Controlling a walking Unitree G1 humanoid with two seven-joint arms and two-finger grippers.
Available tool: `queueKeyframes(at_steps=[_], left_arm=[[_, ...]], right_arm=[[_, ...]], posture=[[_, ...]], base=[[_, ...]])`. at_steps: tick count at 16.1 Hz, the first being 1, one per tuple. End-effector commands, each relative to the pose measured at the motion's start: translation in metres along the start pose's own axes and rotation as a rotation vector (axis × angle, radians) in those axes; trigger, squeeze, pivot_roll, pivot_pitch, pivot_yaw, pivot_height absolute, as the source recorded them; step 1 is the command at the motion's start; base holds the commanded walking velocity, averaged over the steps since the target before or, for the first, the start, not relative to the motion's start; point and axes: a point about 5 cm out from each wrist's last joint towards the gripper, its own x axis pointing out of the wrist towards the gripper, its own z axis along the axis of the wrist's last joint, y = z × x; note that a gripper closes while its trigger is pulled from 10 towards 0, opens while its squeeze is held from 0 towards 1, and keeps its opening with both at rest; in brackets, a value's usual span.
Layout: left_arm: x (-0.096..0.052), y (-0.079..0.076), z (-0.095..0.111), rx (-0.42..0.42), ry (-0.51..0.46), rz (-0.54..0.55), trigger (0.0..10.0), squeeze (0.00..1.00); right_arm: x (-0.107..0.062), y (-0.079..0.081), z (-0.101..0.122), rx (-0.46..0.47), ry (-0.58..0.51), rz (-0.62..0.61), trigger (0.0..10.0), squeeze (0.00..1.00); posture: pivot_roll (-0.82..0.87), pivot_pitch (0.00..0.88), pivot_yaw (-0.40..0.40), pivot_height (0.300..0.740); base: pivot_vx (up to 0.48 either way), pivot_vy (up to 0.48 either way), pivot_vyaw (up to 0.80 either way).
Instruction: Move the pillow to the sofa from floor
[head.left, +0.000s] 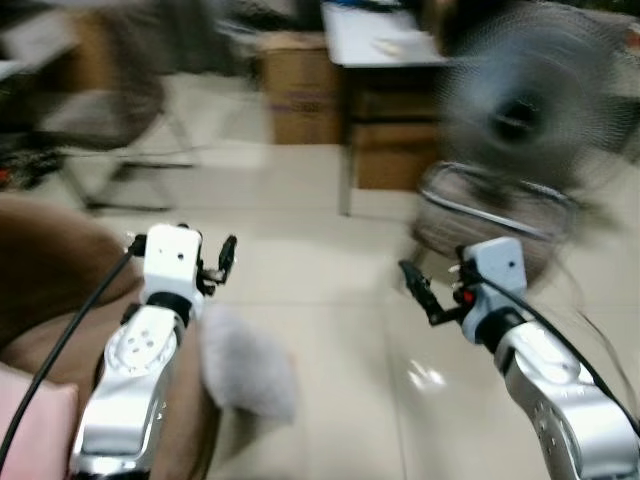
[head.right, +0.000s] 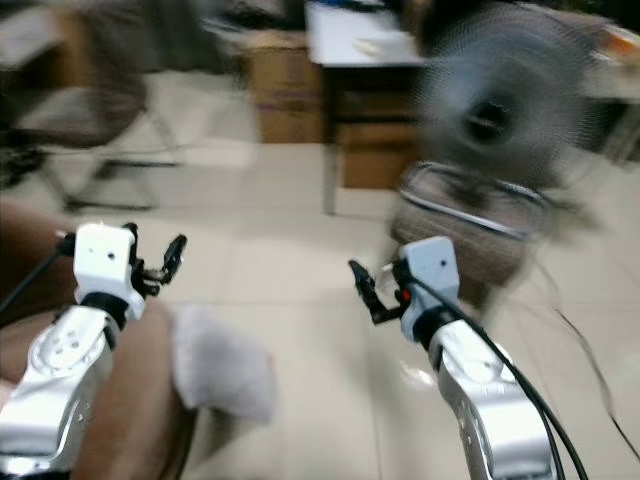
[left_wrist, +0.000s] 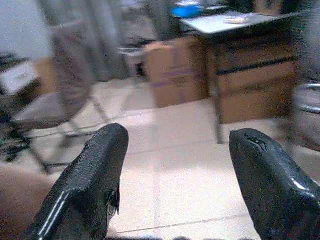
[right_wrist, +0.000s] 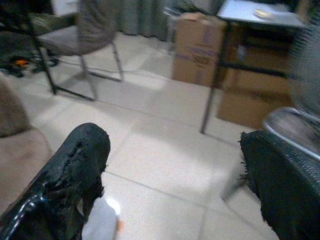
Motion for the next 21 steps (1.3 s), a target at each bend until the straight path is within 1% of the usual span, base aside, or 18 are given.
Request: queueKeyframes(at_steps=[1, 8, 18, 21], left_arm=[[0.0, 0.007, 0.0, 0.009, 0.003, 0.015, 10.0, 0.15], [0.001, 0.004, 0.001, 0.005, 0.004, -0.004, 10.0, 0.15], [0.002, 0.003, 0.003, 0.006, -0.001, -0.018, 10.0, 0.14], [0.003, -0.001, 0.002, 0.003, 0.001, -0.026, 10.0, 0.14]], right_arm=[[0.001, 0.002, 0.004, 0.033, -0.028, -0.007, 10.0, 0.0], [0.001, -0.011, 0.004, 0.027, -0.036, -0.081, 10.0, 0.0], [0.001, -0.012, 0.003, 0.031, -0.041, -0.097, 10.0, 0.0], [0.001, -0.012, 0.002, 0.031, -0.041, -0.101, 10.0, 0.0]], posture=[[0.01, 0.0, 0.029, 0.74], [0.01, 0.0, 0.034, 0.74], [0.01, 0.0, 0.038, 0.74], [0.01, 0.0, 0.038, 0.74]], base=[[0.337, 0.0, 0.0], [0.334, 0.0, 0.0], [0.323, 0.0, 0.0], [0.317, 0.0, 0.0]])
